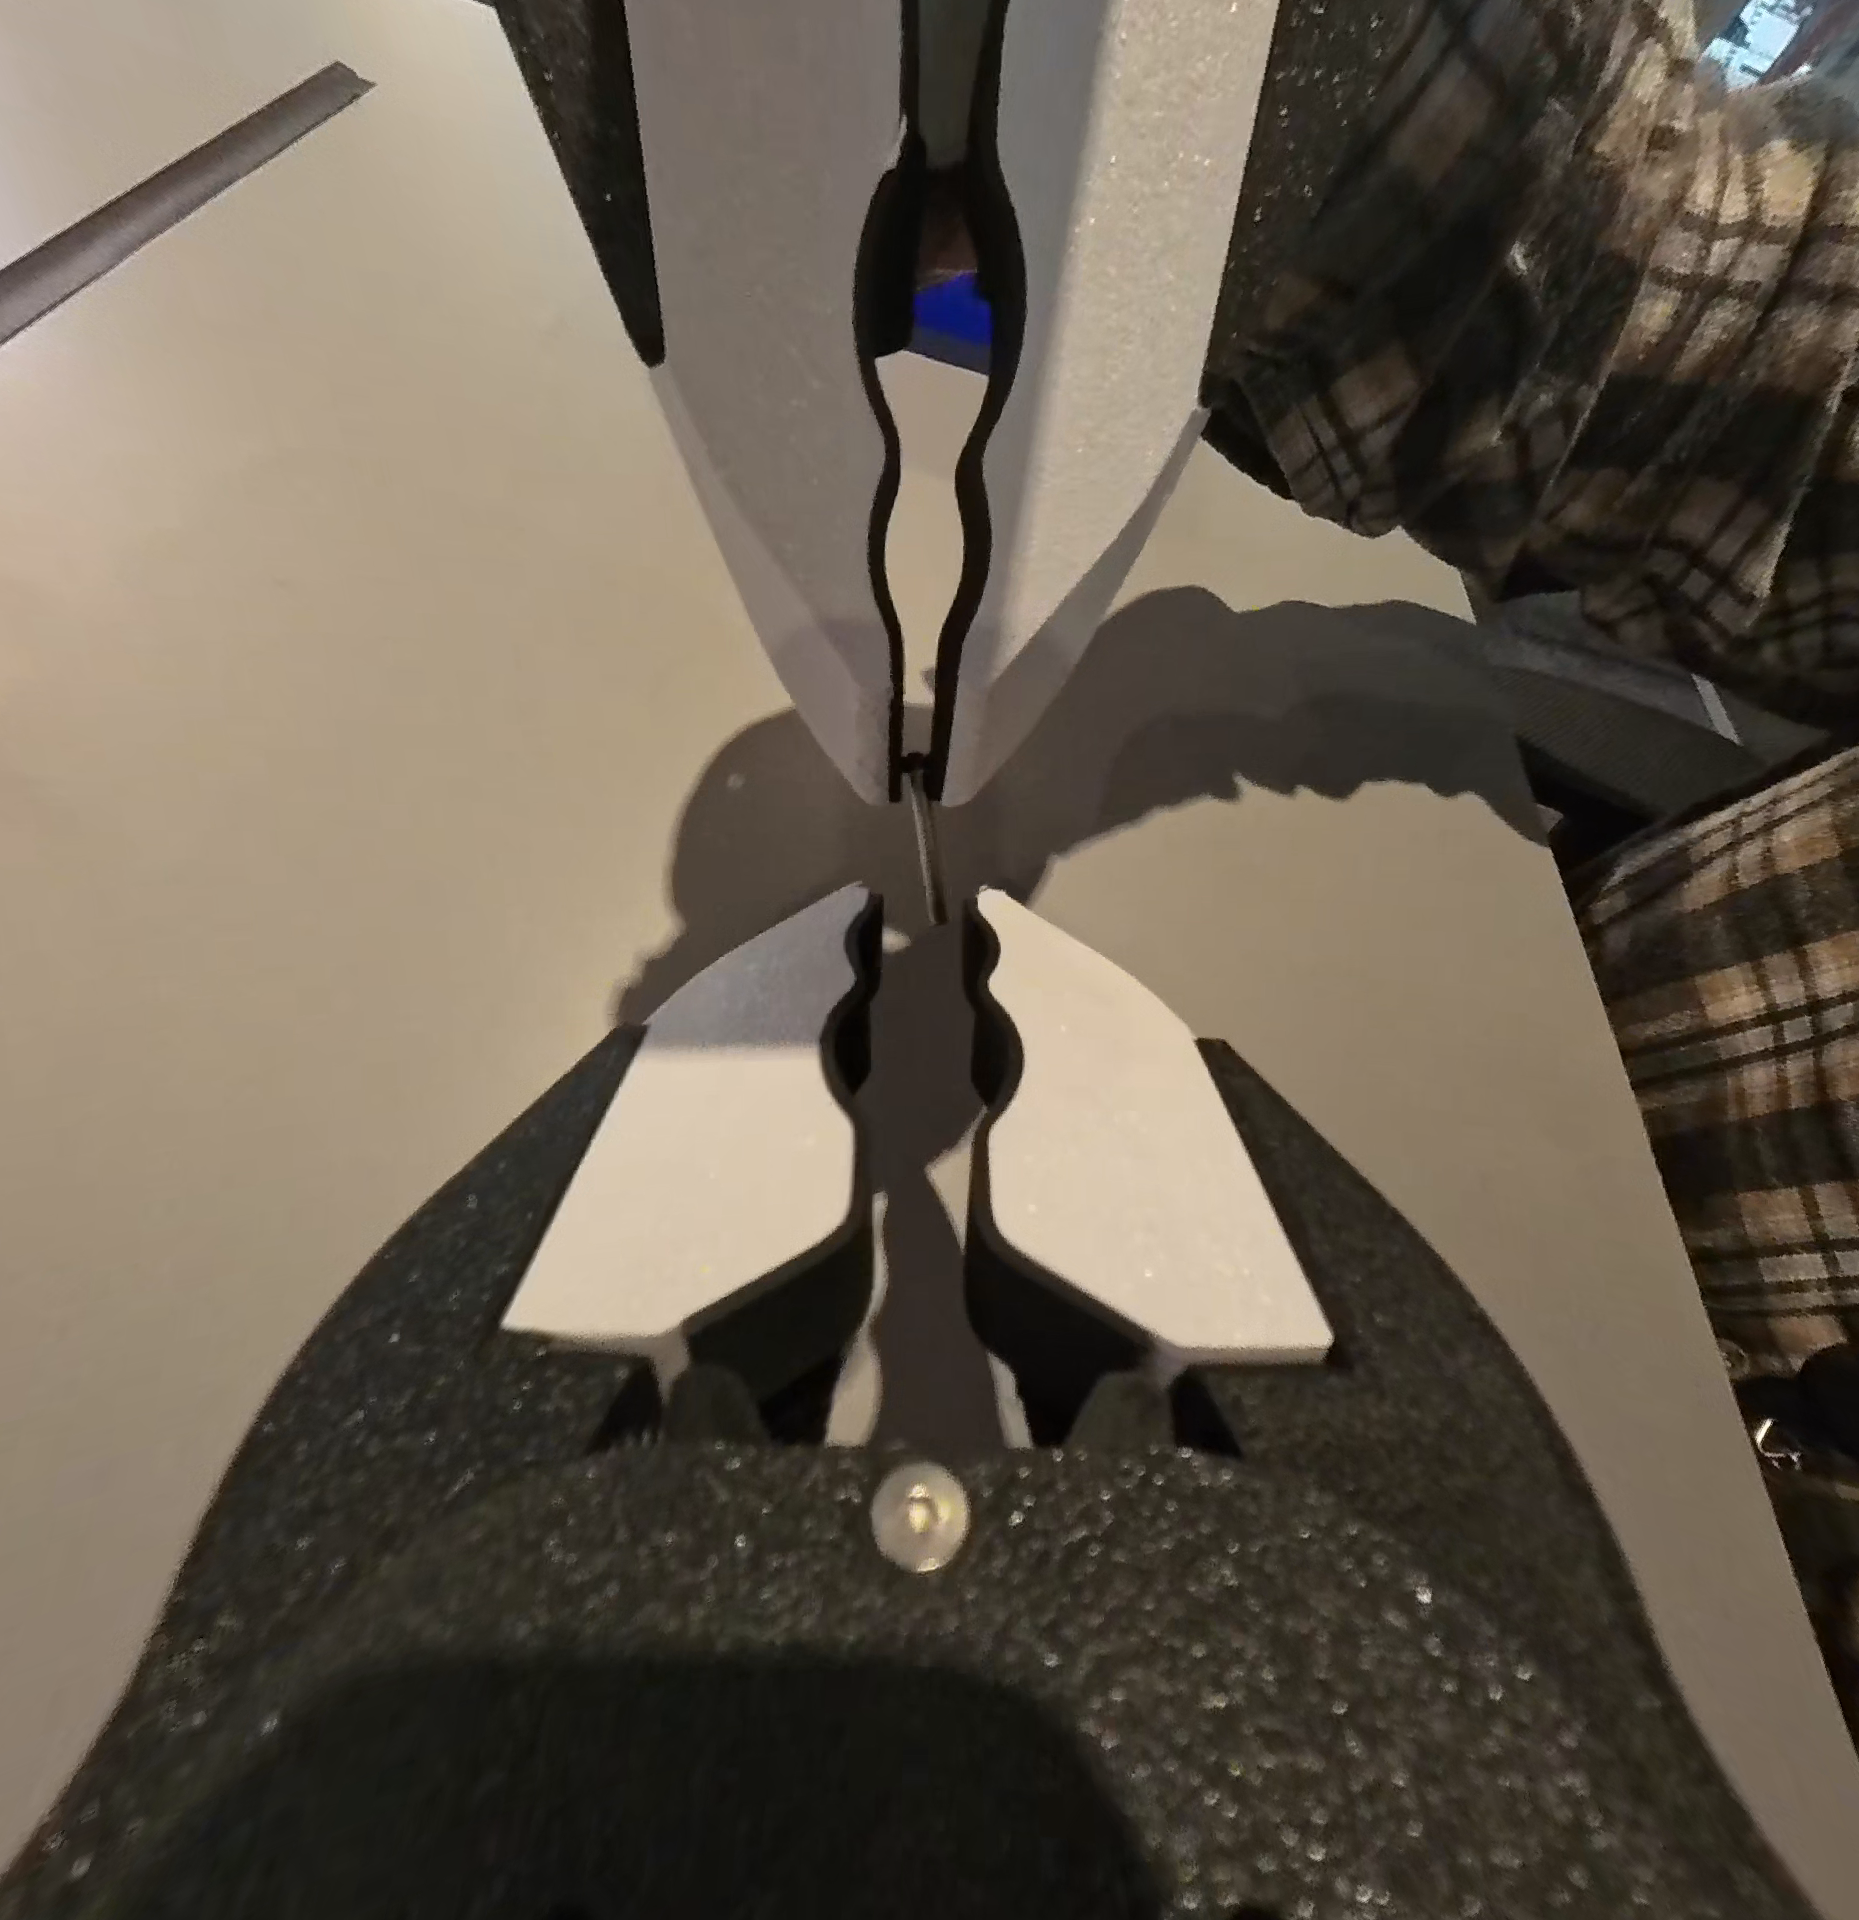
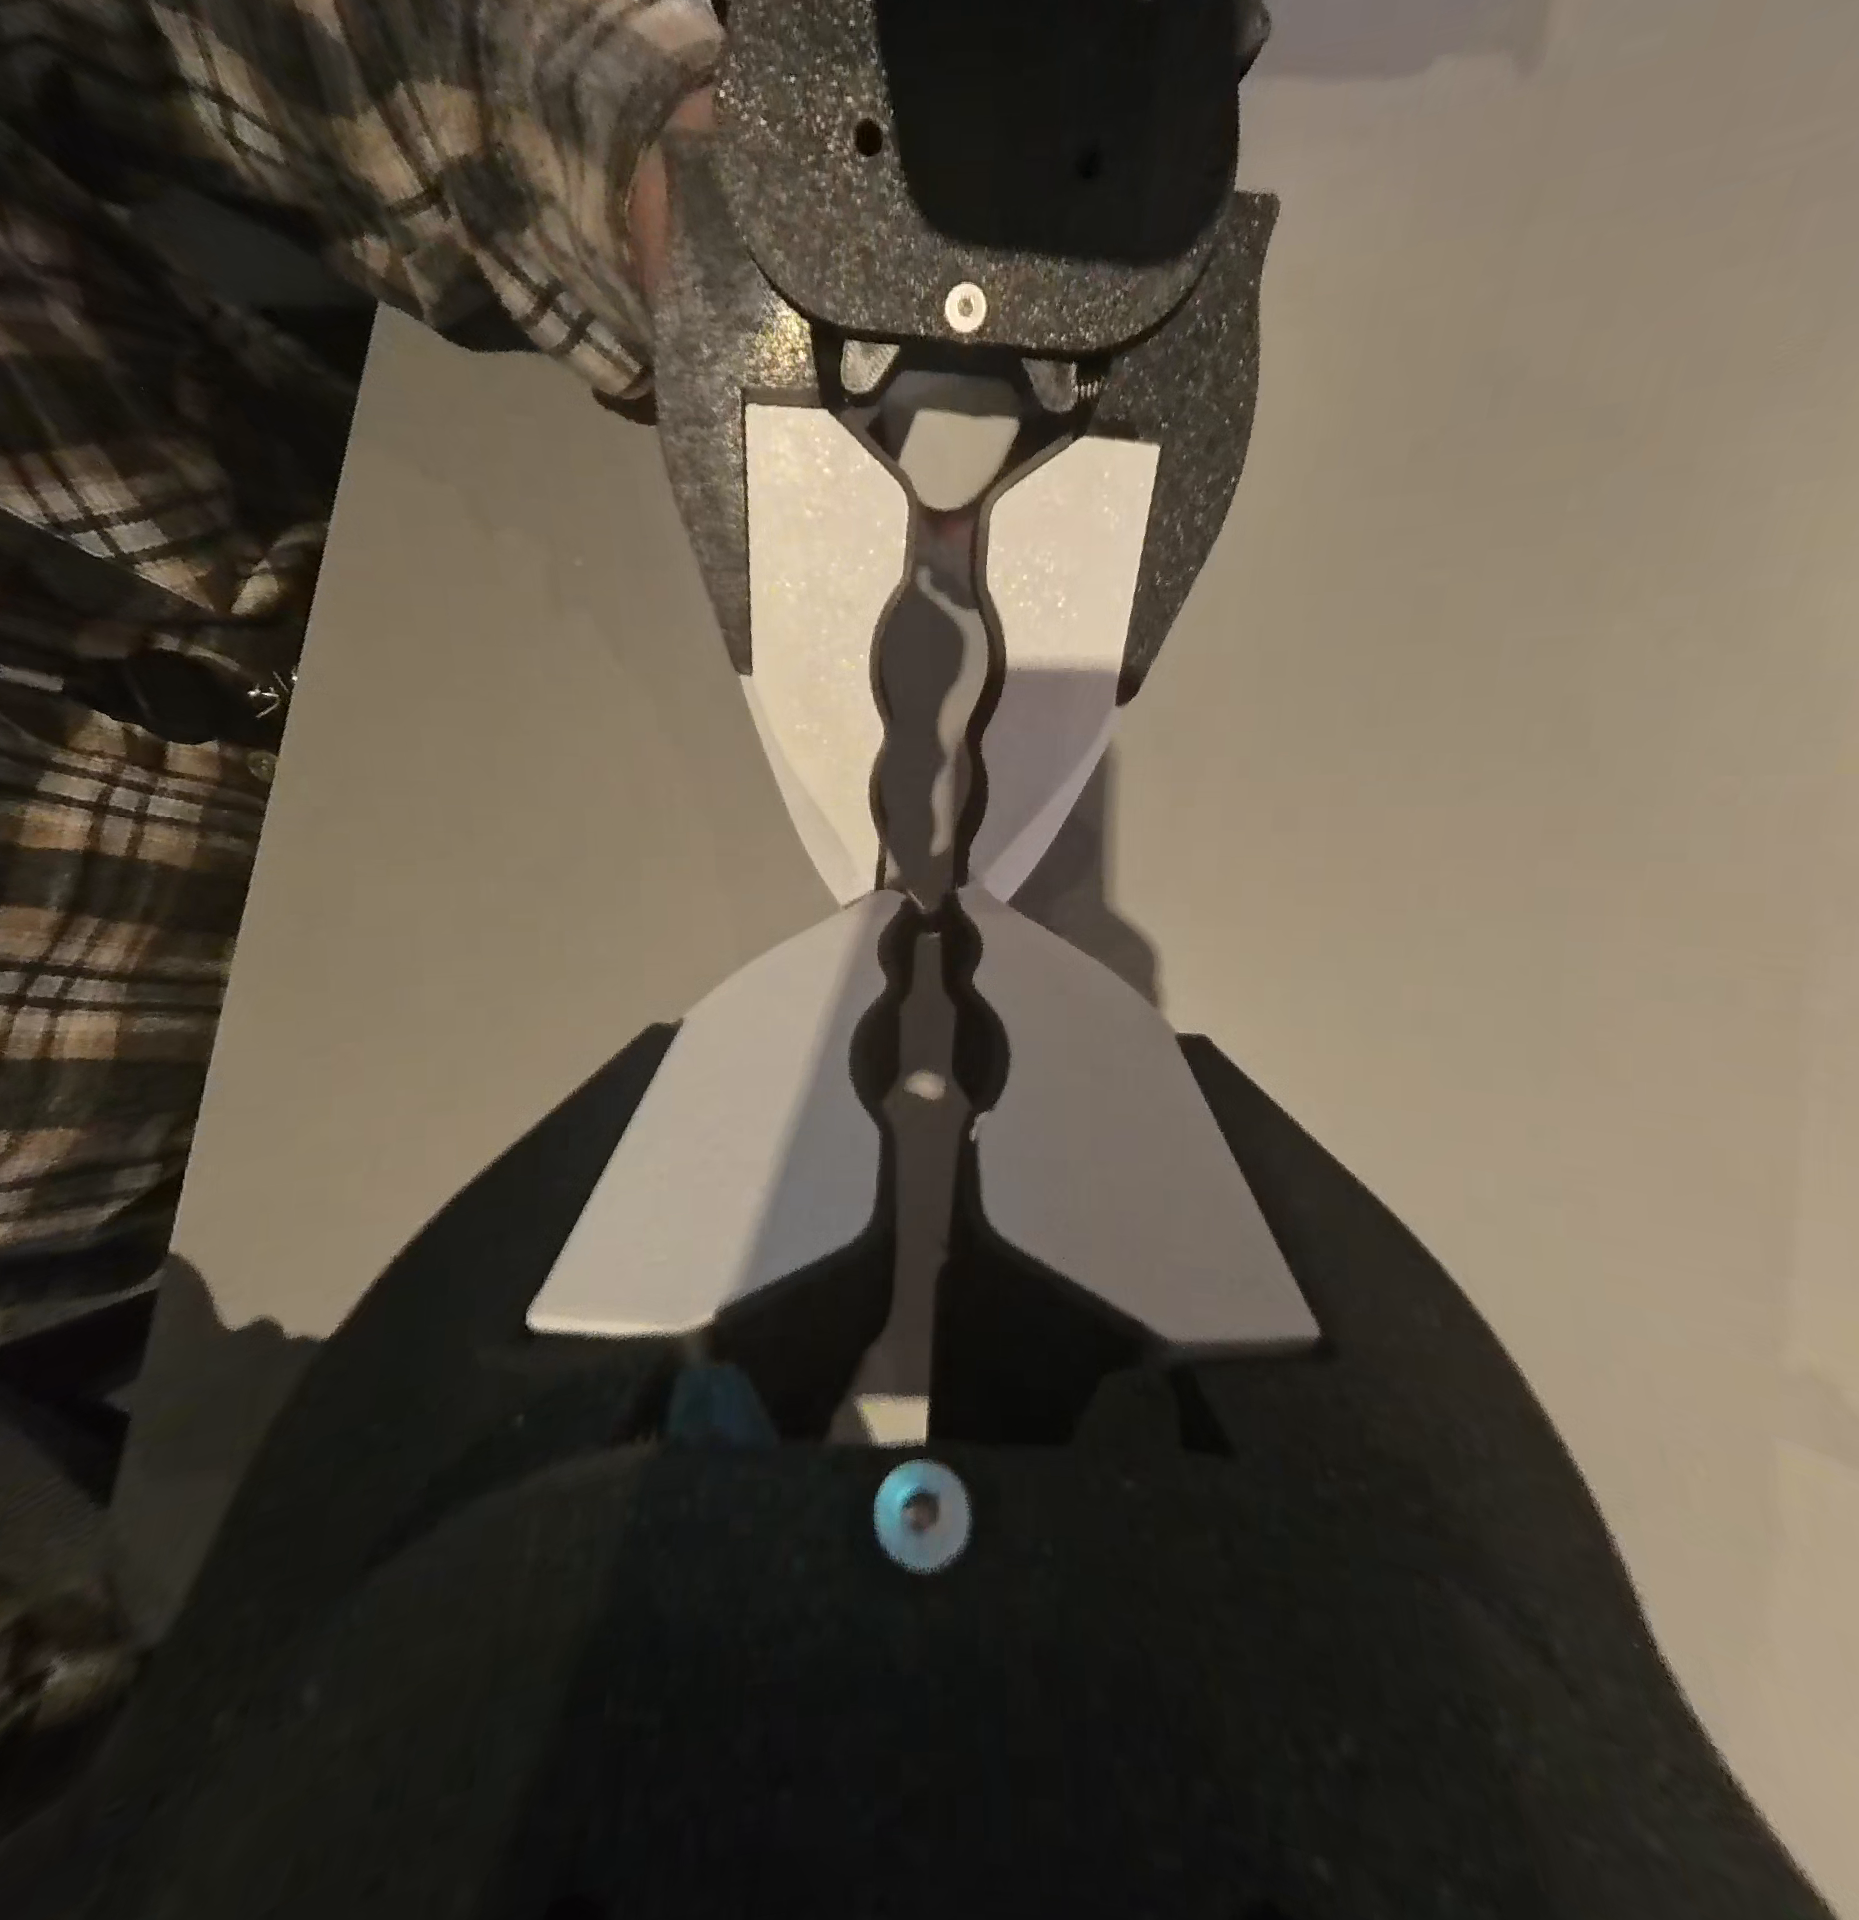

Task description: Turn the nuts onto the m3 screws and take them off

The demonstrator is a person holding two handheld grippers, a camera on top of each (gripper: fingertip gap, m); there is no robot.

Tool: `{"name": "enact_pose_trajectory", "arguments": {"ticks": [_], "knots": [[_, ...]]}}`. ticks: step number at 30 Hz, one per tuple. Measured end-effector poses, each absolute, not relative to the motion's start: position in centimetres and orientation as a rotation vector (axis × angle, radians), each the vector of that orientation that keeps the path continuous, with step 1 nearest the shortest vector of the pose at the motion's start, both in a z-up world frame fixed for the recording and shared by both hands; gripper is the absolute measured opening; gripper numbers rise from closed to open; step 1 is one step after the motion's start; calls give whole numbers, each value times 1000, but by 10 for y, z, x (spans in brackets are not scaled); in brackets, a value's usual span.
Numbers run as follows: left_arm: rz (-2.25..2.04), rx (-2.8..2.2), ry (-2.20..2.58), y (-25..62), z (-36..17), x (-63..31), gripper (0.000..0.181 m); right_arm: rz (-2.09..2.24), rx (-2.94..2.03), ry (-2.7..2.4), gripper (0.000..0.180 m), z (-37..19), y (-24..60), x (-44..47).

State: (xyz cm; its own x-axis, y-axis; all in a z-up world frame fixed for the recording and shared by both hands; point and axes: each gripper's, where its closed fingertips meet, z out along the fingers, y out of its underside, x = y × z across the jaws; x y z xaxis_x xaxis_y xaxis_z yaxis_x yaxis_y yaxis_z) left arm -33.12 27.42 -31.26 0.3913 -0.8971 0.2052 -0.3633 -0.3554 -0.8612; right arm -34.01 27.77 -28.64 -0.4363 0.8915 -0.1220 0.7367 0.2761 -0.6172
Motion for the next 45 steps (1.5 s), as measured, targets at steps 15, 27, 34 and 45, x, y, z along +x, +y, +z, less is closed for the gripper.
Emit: {"name": "enact_pose_trajectory", "arguments": {"ticks": [15,27,34,45], "knots": [[-939,-1874,1079,273,-306,-329,8,910,-1485,-2315,4,-284,275,-342],[-931,-1880,1080,273,-307,-330,7,929,-1474,-2299,4,-280,277,-344],[-915,-1864,1083,275,-304,-332,2,958,-1446,-2268,4,-275,278,-346],[-738,-1998,1250,271,-321,-346,1,950,-1325,-2294,25,-274,274,-339]]}}
